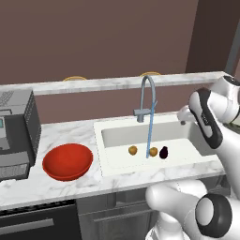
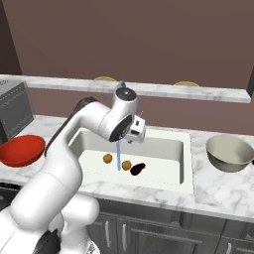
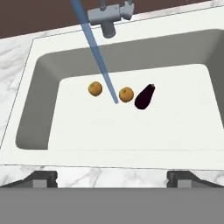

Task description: Pick the apples from the sink and place them in one bowl. Place the eggplant in the other bowl. Then turn off the sink faucet.

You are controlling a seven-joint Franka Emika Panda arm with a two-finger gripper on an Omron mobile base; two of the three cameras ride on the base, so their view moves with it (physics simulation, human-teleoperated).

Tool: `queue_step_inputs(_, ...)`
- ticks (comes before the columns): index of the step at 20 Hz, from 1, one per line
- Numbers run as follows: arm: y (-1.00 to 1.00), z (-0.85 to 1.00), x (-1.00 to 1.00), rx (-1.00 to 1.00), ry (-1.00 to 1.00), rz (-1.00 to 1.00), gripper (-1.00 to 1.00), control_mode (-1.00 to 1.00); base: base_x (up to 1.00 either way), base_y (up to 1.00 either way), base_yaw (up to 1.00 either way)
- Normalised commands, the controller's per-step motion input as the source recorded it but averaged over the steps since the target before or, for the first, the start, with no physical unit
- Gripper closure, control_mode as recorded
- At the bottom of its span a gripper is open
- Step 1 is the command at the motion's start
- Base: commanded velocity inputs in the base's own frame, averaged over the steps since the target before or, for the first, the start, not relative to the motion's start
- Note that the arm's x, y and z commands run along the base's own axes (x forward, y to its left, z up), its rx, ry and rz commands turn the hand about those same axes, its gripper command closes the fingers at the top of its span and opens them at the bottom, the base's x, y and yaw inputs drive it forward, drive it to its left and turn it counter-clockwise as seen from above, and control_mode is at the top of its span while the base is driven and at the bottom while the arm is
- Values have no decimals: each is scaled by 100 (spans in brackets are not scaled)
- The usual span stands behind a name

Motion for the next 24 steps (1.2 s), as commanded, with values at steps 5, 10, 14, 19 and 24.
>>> queue_step_inputs(5, -23, -40, 40, 9, 9, 0, -100, -100, 0, 0, 0)
queue_step_inputs(10, -18, -34, 43, 9, 18, 0, -100, -100, 0, 0, 0)
queue_step_inputs(14, -2, -31, 42, 6, 26, -1, -100, -100, 0, 0, 0)
queue_step_inputs(19, -1, -40, 40, 6, 27, -1, -100, -100, 0, 0, 0)
queue_step_inputs(24, -1, -33, 16, 4, 10, 0, -100, -100, 0, 0, 0)
